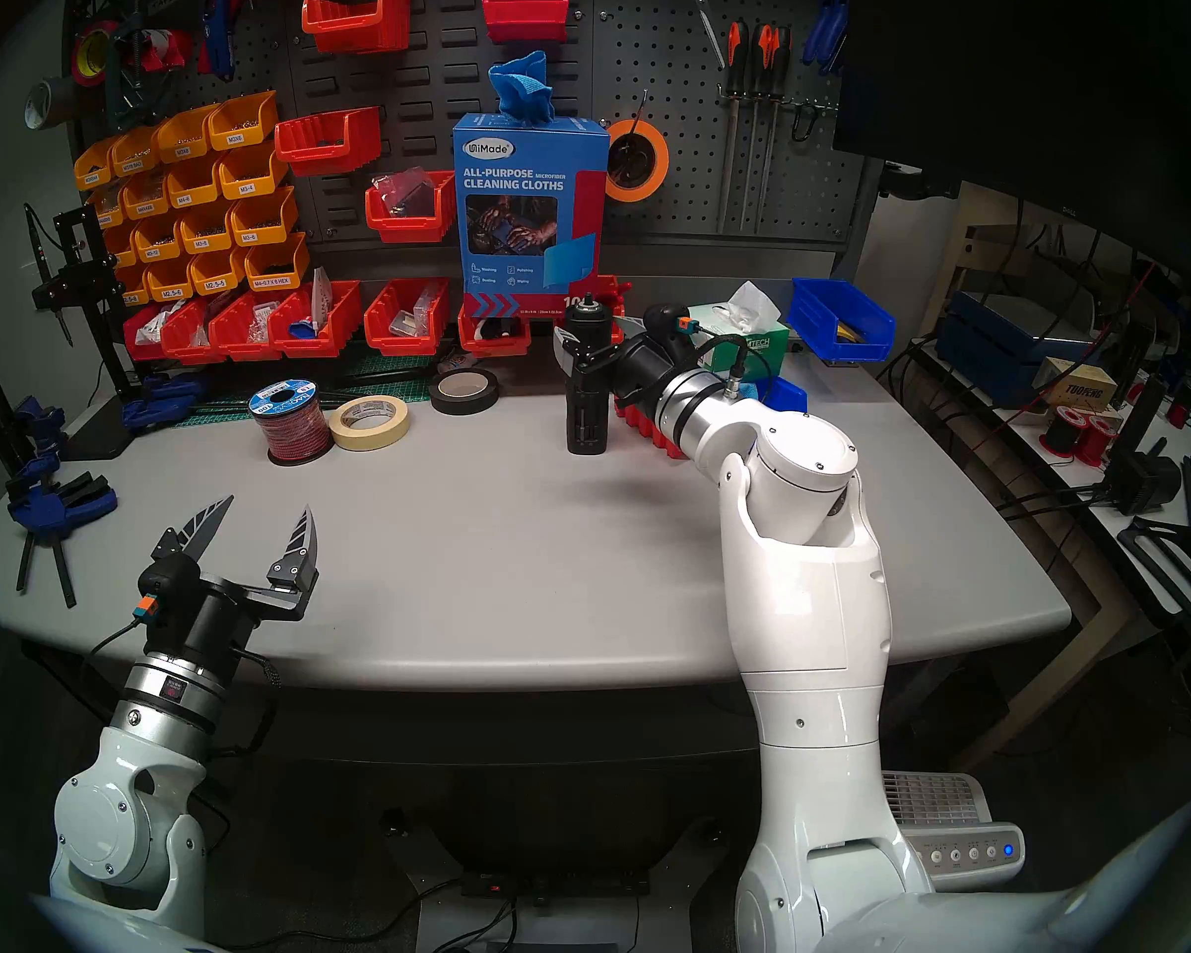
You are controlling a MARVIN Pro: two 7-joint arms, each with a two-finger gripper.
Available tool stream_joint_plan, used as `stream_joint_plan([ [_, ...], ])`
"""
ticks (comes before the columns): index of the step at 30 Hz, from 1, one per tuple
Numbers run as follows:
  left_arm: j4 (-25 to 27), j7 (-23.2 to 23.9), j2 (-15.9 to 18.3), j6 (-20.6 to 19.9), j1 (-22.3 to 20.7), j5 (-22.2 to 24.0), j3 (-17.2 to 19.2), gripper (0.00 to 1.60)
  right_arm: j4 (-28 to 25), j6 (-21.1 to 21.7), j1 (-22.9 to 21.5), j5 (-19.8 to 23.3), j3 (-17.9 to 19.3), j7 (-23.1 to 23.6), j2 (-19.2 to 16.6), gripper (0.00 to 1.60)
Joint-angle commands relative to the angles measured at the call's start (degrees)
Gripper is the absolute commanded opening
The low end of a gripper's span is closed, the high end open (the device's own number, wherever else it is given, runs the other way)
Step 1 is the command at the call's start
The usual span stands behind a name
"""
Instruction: Pick a screwdriver bit and insert it into the screwdriver
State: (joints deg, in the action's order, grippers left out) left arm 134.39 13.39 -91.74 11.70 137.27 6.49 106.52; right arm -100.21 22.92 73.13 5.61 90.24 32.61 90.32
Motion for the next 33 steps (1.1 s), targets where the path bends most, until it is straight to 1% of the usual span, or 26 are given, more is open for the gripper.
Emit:
stream_joint_plan([
  [1, 1.8, 0.0, 0.0, 0.5, -0.4, 0.1, 0.0, 1.60, 0.9, -1.2, -5.2, 0.0, 0.0, 0.1, 0.0, 1.60],
  [16, 1.8, 0.3, -0.2, 0.5, -0.5, 0.0, 0.1, 1.60, 5.6, -2.3, -8.4, 0.8, 0.3, 1.1, -0.4, 1.60],
  [33, 1.8, 0.6, -0.5, 0.5, -0.6, 0.0, 0.2, 1.60, 10.0, -2.8, -10.1, 2.2, 0.6, 4.0, -0.9, 1.60],
])
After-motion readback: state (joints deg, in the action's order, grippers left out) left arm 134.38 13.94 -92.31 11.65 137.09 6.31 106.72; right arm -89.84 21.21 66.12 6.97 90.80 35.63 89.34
